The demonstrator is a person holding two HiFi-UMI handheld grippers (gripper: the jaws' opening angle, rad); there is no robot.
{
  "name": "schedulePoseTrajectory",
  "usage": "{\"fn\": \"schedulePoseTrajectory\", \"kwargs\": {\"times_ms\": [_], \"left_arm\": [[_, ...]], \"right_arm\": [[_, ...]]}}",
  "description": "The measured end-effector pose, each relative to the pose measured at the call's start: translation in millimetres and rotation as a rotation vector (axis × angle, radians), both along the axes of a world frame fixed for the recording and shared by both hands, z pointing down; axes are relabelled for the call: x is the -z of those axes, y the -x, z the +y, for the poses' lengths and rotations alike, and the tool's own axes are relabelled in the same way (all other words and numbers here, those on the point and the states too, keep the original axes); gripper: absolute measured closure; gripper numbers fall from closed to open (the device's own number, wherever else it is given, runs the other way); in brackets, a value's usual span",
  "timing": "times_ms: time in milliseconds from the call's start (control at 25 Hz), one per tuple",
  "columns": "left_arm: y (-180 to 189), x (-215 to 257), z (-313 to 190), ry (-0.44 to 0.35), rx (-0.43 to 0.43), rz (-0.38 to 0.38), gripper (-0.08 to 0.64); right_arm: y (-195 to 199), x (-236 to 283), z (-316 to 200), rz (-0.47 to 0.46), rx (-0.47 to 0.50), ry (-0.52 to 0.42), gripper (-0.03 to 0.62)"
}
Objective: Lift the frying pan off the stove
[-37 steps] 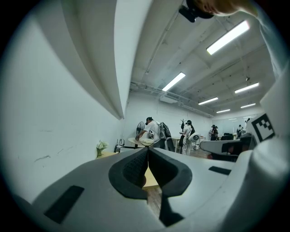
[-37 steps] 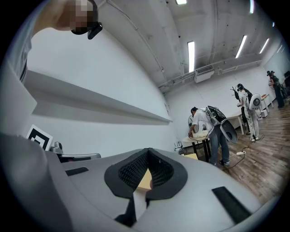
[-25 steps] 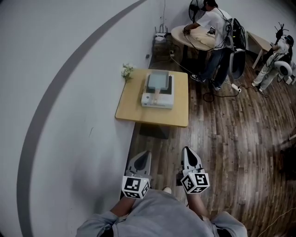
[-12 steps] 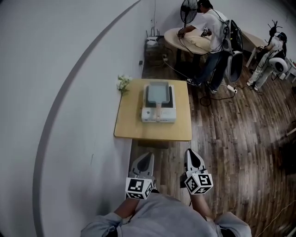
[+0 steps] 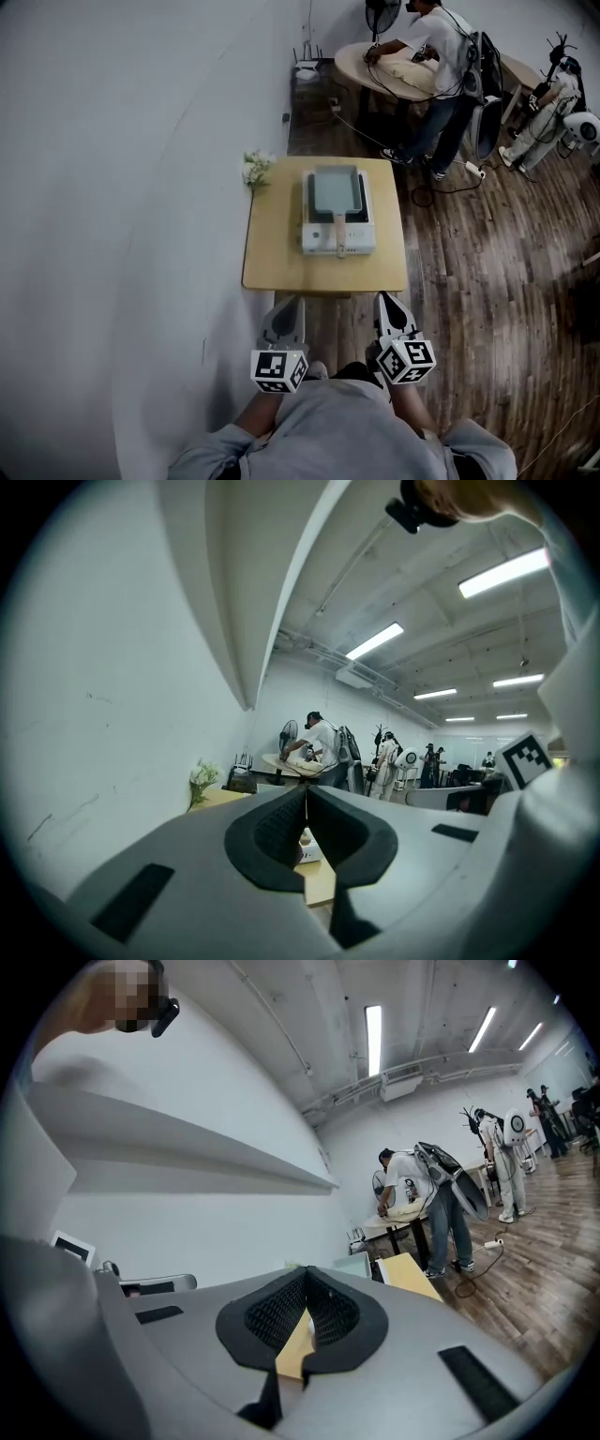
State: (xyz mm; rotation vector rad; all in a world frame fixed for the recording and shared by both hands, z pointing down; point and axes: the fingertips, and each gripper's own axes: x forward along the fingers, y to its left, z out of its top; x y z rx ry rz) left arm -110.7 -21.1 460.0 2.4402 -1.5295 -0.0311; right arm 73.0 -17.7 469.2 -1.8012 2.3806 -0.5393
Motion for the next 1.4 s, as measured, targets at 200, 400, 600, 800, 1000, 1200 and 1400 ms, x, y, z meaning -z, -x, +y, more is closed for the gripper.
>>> {"fn": "schedulePoseTrajectory", "kwargs": {"times_ms": [200,400,600,800,1000,1200,1400], "left_arm": [[6,-12,-24,0.032,0.001,0.011,0.557],[0,-20,-59,0.046,-0.005,0.016,0.557],[0,-28,-102,0.063,0.028,0.010,0.557],[1,-28,-147,0.110,0.050,0.036,0.557],[-16,-34,-182,0.104,-0.013,0.038,0.557],[-48,-71,-202,0.272,-0.175,0.139,0.433],[-70,-114,-211,0.524,-0.324,0.325,0.383]], "right_arm": [[7,-4,-25,-0.028,0.008,0.016,0.594],[-1,-17,-61,-0.047,0.012,0.046,0.594],[-6,-26,-114,-0.081,0.043,0.064,0.594],[-5,-24,-174,-0.088,0.109,0.085,0.593],[-5,-41,-208,-0.090,0.184,0.154,0.592],[-7,-81,-217,-0.119,0.248,0.272,0.574],[-8,-110,-212,-0.150,0.314,0.366,0.504]]}}
